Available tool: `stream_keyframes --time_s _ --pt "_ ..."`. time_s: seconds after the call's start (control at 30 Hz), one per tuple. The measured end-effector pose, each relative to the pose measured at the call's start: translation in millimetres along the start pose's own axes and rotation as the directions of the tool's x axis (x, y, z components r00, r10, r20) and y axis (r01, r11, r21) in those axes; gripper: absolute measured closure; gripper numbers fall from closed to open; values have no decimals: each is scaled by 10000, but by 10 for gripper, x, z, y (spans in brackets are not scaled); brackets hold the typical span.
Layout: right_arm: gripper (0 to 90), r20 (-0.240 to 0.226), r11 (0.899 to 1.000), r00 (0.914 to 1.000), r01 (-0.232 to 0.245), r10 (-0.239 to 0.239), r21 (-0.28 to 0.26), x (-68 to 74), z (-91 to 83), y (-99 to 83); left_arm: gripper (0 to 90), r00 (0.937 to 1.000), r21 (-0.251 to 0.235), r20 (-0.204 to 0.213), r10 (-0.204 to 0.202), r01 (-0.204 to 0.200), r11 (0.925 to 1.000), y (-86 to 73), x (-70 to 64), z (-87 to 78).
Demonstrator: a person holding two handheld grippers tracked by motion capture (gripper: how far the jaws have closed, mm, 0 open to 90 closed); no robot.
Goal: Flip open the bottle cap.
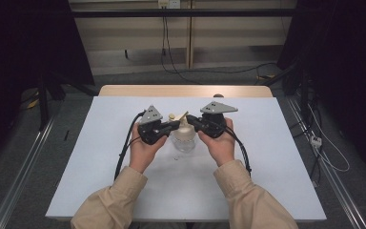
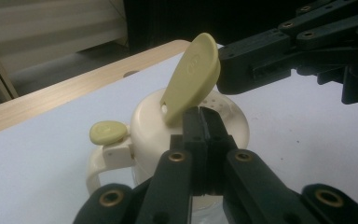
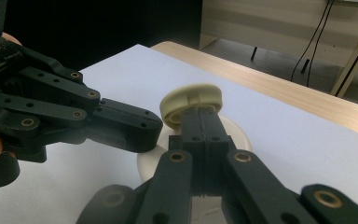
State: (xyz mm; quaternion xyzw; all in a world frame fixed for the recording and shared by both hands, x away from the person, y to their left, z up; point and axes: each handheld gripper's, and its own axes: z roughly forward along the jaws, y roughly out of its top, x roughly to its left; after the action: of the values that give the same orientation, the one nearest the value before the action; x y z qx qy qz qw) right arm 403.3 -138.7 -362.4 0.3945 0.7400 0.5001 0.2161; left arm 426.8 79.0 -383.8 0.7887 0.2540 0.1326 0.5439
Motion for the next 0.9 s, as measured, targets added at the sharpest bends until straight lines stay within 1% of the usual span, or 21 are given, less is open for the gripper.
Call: stream_keyframes --time_s 0.57,0.67,0.9 --pt "900 -32 10000 10000 5 -5 11 6 24 11 900 10000 -15 -28 6 -7 10000 -1 -4 1" --pt "900 -54 10000 10000 -59 59 -7 4 28 12 900 10000 -13 -26 -12 12 10000 -3 -6 0" --pt "900 -75 10000 10000 13 -13 -26 17 37 32 900 10000 -10 -50 10 -10 10000 -2 -8 0"
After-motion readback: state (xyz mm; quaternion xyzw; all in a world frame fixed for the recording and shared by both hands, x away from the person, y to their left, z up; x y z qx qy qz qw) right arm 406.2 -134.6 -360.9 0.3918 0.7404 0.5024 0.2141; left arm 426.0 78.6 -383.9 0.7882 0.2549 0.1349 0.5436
